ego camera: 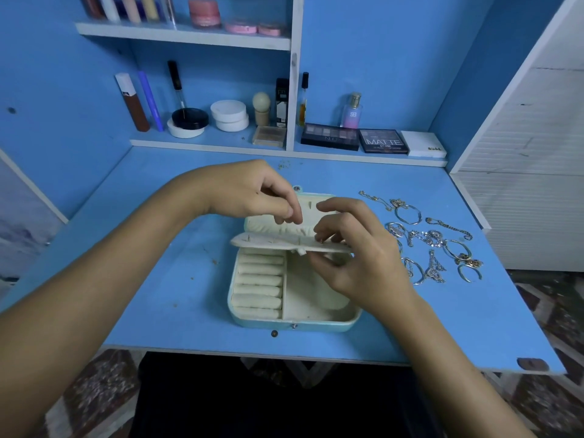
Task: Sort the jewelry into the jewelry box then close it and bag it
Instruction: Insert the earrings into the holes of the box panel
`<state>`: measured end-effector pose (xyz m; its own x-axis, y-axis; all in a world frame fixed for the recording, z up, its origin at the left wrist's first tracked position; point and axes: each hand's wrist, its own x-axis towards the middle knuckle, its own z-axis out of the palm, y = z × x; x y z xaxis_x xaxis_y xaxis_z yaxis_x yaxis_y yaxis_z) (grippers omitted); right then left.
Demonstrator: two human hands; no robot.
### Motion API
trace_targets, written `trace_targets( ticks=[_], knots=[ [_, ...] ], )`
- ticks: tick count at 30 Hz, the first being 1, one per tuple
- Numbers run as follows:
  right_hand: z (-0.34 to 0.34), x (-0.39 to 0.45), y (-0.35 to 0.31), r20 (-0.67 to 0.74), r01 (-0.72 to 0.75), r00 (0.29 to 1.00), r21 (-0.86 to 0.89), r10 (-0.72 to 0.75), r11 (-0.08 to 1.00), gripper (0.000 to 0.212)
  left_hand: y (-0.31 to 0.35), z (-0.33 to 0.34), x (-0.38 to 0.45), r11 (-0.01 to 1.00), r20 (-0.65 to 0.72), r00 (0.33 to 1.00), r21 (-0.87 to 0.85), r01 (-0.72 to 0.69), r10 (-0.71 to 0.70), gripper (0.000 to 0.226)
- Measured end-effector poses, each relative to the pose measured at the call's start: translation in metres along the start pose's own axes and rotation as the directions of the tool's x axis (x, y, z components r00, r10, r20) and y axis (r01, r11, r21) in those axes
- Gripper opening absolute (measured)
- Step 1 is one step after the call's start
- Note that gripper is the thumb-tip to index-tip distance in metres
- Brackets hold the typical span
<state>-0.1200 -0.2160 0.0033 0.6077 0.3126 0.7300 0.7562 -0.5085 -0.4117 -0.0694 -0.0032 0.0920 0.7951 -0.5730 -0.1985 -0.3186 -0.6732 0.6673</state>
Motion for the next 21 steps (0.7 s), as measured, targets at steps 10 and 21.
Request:
trace_targets(
  ticks=[10,21],
  knots=[
    [-0.004,0.033,0.01,0.04,-0.118,0.992,0.071,0.116,0.99,0.042,-0.047,0.007,-0.005,0.94,-0.343,0.939,-0.33,-0.084,-0.037,0.018],
    [-0.005,0.057,0.019,0.115,-0.357,0.933,0.159,0.342,0.921,0.036,-0.058,0.022,0.004,0.859,-0.587,0.791,-0.483,-0.169,-0.175,0.032]
  ],
)
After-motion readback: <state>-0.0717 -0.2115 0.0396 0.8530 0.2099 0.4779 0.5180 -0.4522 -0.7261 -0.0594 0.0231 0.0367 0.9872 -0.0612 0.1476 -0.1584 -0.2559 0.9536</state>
